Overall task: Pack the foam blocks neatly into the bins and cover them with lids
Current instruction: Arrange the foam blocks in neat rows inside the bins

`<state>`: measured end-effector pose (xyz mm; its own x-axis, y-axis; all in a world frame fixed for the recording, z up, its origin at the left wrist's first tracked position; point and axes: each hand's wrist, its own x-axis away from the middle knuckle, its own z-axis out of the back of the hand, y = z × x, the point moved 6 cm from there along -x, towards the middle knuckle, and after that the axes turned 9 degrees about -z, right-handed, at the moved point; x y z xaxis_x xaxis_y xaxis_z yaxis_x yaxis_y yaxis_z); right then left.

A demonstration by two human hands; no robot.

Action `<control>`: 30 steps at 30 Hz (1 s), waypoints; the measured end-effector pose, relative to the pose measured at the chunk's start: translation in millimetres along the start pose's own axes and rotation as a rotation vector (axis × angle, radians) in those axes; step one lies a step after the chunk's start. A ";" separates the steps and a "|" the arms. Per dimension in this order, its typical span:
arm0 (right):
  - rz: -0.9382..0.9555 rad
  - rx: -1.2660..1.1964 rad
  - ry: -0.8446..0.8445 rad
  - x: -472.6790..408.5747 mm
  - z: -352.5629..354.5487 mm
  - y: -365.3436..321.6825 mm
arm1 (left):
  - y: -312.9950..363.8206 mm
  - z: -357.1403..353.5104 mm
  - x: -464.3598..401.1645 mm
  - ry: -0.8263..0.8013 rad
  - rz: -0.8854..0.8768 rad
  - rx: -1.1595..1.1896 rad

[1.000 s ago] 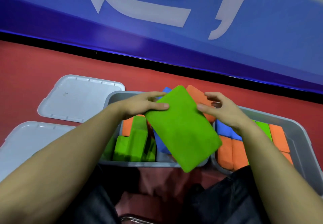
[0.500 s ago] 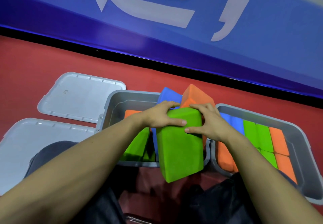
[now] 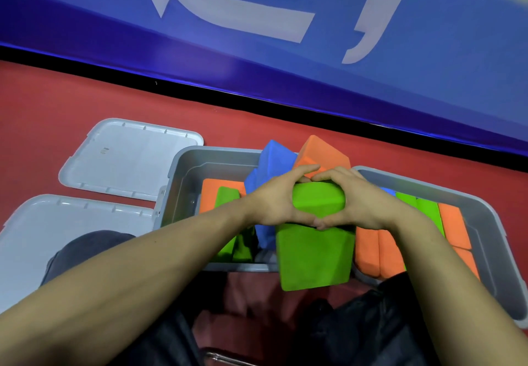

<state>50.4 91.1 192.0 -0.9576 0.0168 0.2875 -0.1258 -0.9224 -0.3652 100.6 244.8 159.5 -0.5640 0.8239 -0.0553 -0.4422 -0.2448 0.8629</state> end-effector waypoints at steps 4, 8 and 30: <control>-0.031 0.075 0.000 2.8 7.6 14.5 | 4.0 -13.4 -9.0 0.035 -0.008 0.096; -0.100 0.131 -0.033 -0.1 -2.9 23.8 | -4.1 -24.5 -14.7 -0.062 0.002 -0.146; 0.068 -0.031 0.012 -52.6 -48.5 -130.3 | -126.7 99.6 90.6 0.431 0.639 0.068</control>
<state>104.6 229.1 181.6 -0.9674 -0.0408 0.2501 -0.0680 -0.9090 -0.4112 175.0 401.4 95.2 -0.9232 0.2579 0.2850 0.0966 -0.5620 0.8215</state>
